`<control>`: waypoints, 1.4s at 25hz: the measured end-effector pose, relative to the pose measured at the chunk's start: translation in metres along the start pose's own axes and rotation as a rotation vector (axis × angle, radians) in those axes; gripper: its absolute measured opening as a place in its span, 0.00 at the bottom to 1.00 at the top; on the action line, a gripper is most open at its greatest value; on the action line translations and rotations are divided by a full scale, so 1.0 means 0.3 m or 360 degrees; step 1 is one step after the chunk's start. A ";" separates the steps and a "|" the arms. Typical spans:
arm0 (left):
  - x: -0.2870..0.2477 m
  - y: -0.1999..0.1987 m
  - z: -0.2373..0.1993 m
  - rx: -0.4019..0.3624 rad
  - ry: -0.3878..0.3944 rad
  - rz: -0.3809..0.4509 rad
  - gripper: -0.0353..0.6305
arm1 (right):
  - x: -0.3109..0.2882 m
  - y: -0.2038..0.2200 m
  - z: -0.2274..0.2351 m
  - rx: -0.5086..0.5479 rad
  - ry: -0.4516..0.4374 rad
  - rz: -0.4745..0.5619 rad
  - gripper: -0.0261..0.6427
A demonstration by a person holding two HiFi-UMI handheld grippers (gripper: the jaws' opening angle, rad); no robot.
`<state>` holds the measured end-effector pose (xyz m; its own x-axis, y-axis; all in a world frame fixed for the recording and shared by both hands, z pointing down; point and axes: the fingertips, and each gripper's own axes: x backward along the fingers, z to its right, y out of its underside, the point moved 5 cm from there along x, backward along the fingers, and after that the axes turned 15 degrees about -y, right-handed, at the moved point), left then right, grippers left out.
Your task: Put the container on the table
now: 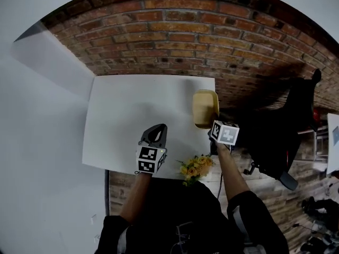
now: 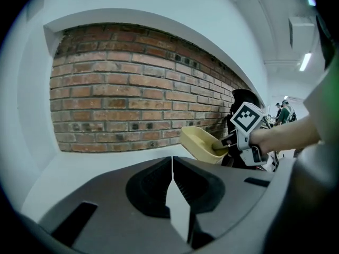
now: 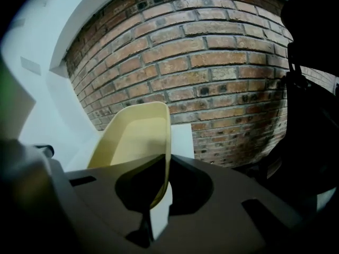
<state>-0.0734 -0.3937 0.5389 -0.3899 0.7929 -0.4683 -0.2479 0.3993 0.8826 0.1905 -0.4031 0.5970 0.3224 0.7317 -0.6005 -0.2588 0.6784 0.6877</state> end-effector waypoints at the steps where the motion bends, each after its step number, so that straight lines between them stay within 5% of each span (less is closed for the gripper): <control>1: -0.018 0.001 -0.003 -0.0003 0.0013 -0.0006 0.08 | -0.017 0.004 0.015 0.0002 0.0019 -0.0010 0.08; 35: -0.350 0.064 -0.042 -0.0016 0.0267 -0.0143 0.08 | -0.445 -0.056 0.243 -0.0201 0.0224 -0.0143 0.08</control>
<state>-0.0484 -0.4750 0.6045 -0.5080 0.6660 -0.5462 -0.2967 0.4600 0.8369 0.2180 -0.5171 0.6954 0.2214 0.6640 -0.7142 -0.3498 0.7377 0.5774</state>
